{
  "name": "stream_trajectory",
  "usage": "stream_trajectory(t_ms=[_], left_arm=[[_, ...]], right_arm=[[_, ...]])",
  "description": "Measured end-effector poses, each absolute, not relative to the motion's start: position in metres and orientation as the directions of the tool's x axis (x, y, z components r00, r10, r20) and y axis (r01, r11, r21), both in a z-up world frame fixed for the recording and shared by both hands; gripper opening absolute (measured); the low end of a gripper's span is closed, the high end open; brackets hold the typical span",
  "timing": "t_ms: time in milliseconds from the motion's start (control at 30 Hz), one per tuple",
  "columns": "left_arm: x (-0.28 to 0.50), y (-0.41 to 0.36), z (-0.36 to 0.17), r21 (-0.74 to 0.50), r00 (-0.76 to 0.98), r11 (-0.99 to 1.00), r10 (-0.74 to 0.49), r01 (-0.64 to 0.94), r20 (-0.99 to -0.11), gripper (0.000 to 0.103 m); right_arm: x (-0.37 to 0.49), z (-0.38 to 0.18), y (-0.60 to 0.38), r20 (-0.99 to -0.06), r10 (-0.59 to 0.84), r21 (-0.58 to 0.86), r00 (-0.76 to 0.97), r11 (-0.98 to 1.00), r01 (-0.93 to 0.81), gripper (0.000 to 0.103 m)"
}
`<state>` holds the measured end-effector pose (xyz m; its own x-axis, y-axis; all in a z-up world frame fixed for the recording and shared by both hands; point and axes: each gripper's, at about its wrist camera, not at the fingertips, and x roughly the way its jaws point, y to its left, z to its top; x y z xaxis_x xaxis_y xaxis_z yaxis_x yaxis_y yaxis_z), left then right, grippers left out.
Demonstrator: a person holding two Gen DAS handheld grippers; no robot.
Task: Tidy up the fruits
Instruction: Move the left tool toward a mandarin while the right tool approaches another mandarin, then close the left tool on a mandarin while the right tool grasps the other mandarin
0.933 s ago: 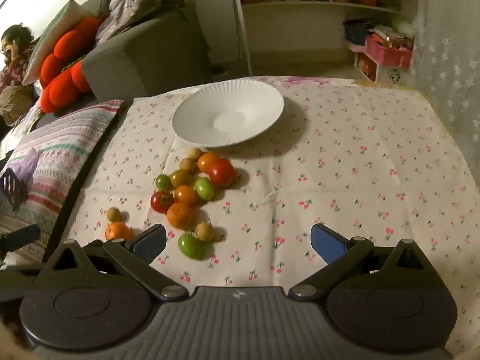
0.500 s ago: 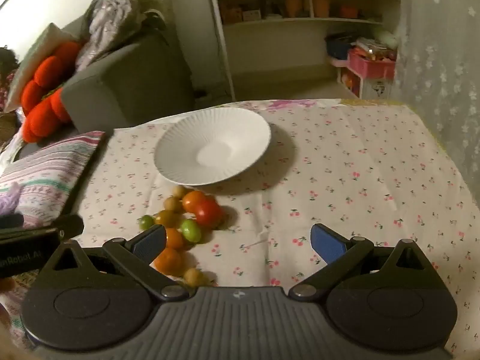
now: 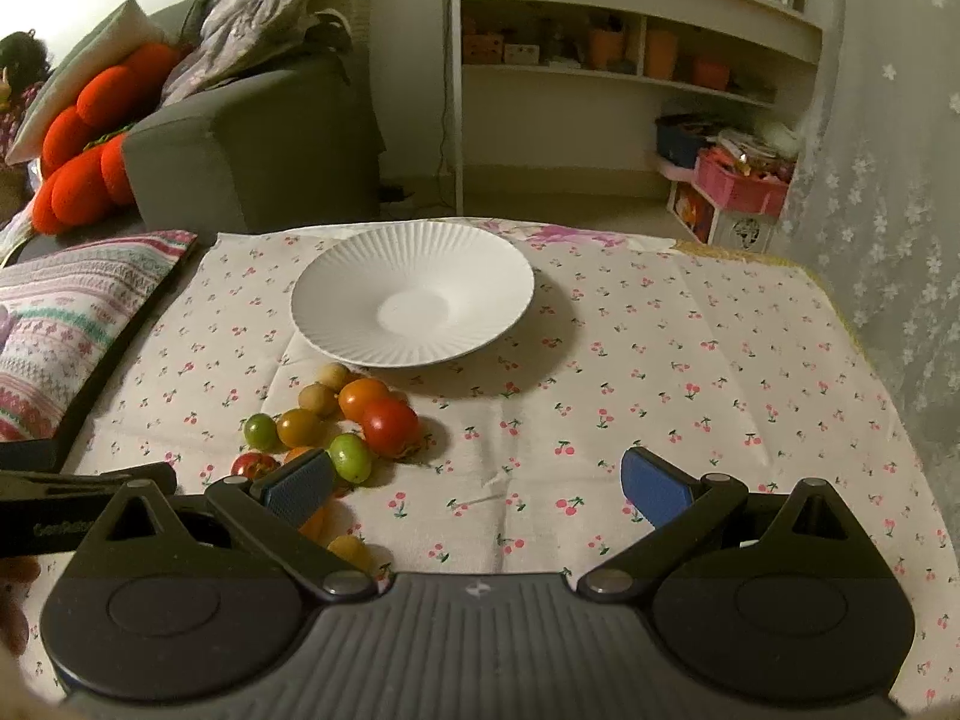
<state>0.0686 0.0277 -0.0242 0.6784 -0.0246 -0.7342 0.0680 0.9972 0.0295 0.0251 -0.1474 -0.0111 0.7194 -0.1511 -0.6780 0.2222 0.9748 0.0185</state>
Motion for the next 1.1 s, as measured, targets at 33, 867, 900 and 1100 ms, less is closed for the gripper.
stream_trajectory(t_ms=[33, 867, 900, 1100], left_arm=[[0.068, 0.027, -0.025, 0.037, 0.683, 0.997, -0.020, 0.069, -0.730, 0.091], [0.069, 0.057, -0.037, -0.091, 0.637, 0.994, -0.110, 0.063, -0.763, 0.090], [0.071, 0.059, -0.041, -0.105, 0.622, 0.992, -0.123, 0.065, -0.774, 0.090], [0.069, 0.069, -0.050, -0.102, 0.603, 0.993, -0.116, 0.058, -0.789, 0.077]], right_arm=[[0.025, -0.011, -0.147, -0.680, -0.143, 0.024, 0.719, 0.976, 0.218, 0.103], [0.030, -0.026, -0.152, -0.716, -0.028, 0.122, 0.698, 0.979, 0.165, 0.081], [0.031, -0.028, -0.155, -0.718, -0.019, 0.138, 0.696, 0.976, 0.168, 0.077], [0.035, -0.037, -0.163, -0.730, 0.009, 0.163, 0.684, 0.973, 0.161, 0.071]])
